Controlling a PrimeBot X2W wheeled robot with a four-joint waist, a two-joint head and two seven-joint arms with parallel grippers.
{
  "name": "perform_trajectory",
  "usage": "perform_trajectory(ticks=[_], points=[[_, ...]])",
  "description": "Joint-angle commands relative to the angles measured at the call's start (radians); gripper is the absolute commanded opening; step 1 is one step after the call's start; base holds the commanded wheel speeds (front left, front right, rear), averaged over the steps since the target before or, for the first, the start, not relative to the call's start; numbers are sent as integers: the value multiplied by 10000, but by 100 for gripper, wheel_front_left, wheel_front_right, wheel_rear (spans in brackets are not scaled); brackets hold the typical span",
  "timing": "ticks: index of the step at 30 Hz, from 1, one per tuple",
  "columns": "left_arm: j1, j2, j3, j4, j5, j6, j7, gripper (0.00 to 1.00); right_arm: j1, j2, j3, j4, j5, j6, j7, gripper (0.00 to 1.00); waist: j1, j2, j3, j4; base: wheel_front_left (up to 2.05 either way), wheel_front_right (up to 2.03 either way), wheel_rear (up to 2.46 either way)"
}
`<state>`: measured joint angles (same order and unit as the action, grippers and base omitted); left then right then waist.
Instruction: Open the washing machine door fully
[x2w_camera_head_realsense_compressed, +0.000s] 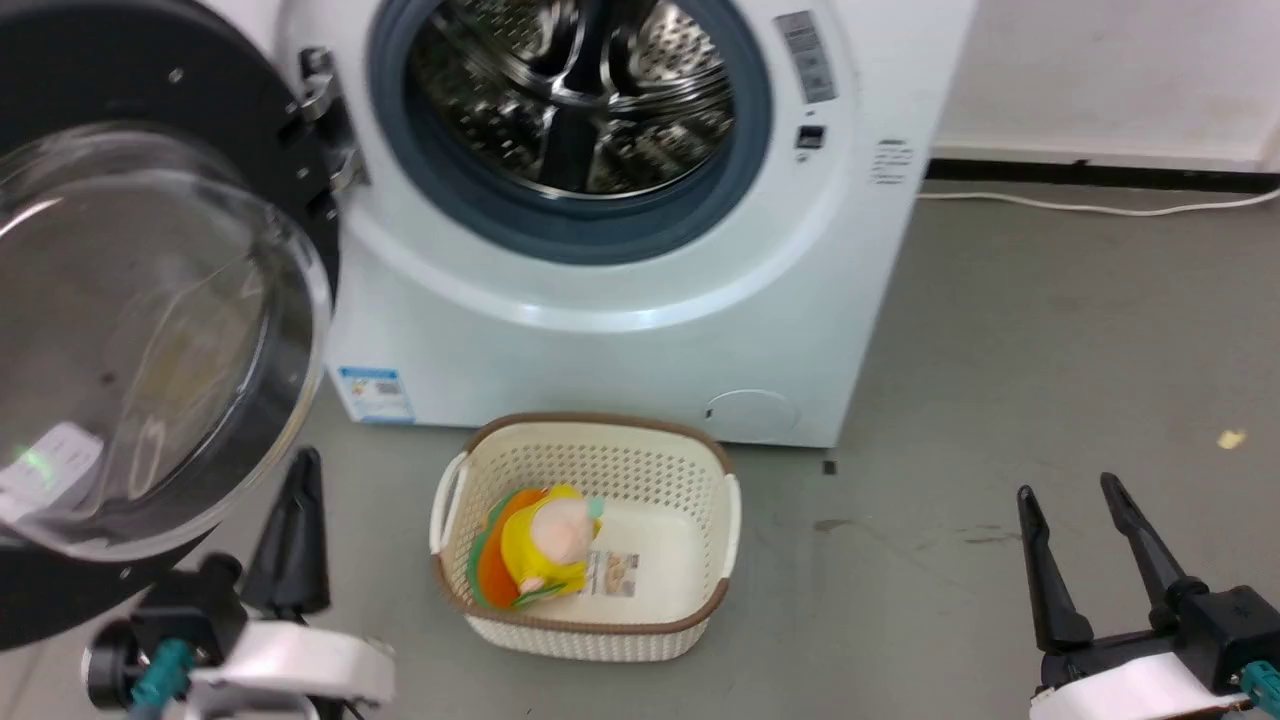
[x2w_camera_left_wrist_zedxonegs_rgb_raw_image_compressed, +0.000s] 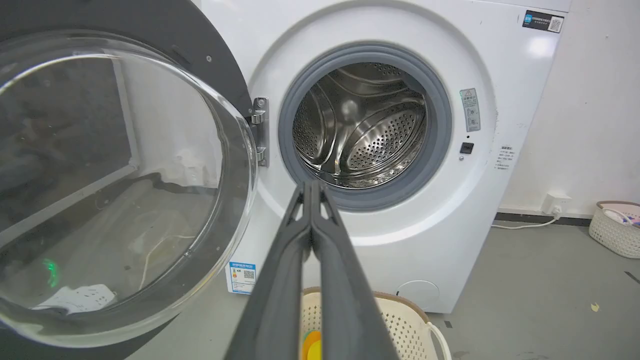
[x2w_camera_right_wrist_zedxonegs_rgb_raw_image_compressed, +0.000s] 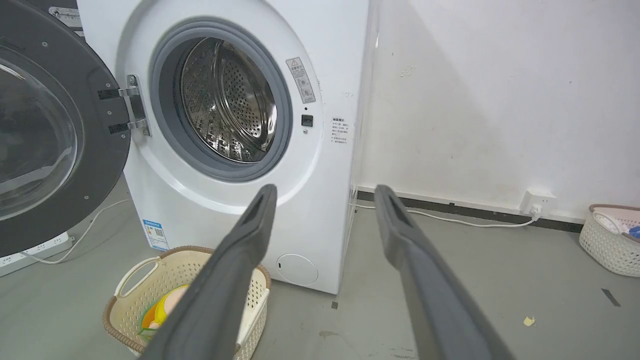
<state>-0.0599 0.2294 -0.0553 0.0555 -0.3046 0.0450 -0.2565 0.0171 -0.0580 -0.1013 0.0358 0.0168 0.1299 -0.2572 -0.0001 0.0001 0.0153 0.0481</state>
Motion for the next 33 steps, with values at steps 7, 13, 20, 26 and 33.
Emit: perform_trajectory(ticks=[7,13,20,26,33], points=[[967,-484,-508,-301,552,381,-52,42,294,74,147,-14,198,8,-43,100,1,-1,-261,-536,0,0,0],[1380,-687,-961,-30,850,536,-44,100,387,76,249,0,310,8,-44,100,1,-1,-302,-603,0,0,0],[1386,-785,-1206,187,1066,611,-49,100,461,77,282,75,347,8,-44,100,1,-1,-292,-547,0,0,0],[1349,-823,-1327,202,1121,655,-50,100,432,77,319,163,416,8,-45,100,1,-1,-252,-548,0,0,0],[1264,-721,-1327,200,1085,676,0,100,403,77,334,192,464,8,-45,100,1,-1,-207,-560,0,0,0]])
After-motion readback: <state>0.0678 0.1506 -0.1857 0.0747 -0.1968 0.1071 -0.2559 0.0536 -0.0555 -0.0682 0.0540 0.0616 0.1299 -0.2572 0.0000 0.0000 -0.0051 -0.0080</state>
